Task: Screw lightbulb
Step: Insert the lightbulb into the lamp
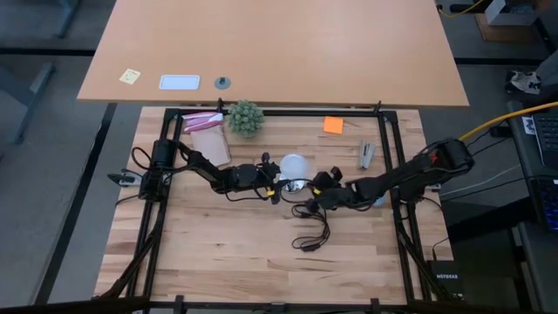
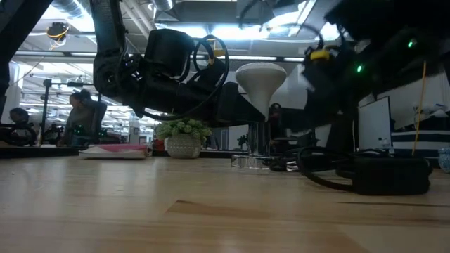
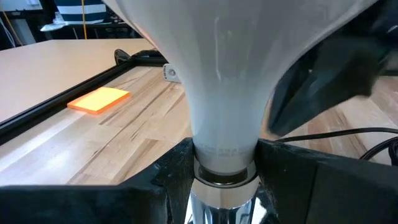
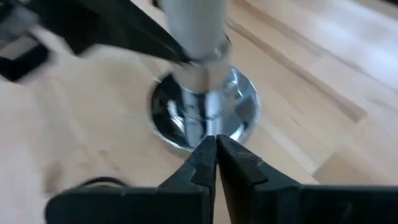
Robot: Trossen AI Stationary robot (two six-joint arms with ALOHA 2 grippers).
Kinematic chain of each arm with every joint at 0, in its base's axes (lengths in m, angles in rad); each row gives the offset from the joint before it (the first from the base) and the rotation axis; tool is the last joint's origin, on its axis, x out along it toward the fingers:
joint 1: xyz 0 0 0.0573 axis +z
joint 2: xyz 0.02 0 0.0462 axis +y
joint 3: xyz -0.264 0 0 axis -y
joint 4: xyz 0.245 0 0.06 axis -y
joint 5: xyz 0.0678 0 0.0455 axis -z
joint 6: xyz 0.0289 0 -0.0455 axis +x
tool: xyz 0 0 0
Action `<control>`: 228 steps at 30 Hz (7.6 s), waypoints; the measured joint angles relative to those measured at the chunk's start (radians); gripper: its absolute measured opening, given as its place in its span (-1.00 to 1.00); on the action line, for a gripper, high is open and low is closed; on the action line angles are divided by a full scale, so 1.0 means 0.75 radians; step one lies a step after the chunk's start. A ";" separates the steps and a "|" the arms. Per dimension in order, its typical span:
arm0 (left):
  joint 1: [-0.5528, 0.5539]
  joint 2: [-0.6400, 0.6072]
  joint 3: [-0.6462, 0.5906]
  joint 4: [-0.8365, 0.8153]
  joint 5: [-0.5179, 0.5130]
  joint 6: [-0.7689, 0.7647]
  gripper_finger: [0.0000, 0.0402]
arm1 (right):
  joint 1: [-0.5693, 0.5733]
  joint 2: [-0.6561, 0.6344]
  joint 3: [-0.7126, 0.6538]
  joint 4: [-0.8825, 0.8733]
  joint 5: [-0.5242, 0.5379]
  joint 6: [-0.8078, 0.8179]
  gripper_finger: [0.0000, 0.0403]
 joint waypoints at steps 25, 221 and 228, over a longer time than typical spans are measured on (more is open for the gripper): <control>0.000 0.000 0.000 0.000 -0.002 -0.001 -0.22 | -0.134 -0.342 0.001 0.570 -0.014 -0.592 -0.88; -0.034 0.001 0.000 0.166 -0.126 0.128 -0.22 | -0.188 -0.101 0.002 0.755 -0.214 -0.455 -0.88; -0.034 0.001 0.000 0.166 -0.124 0.129 -0.23 | -0.187 -0.099 0.001 0.782 -0.214 -0.528 -0.88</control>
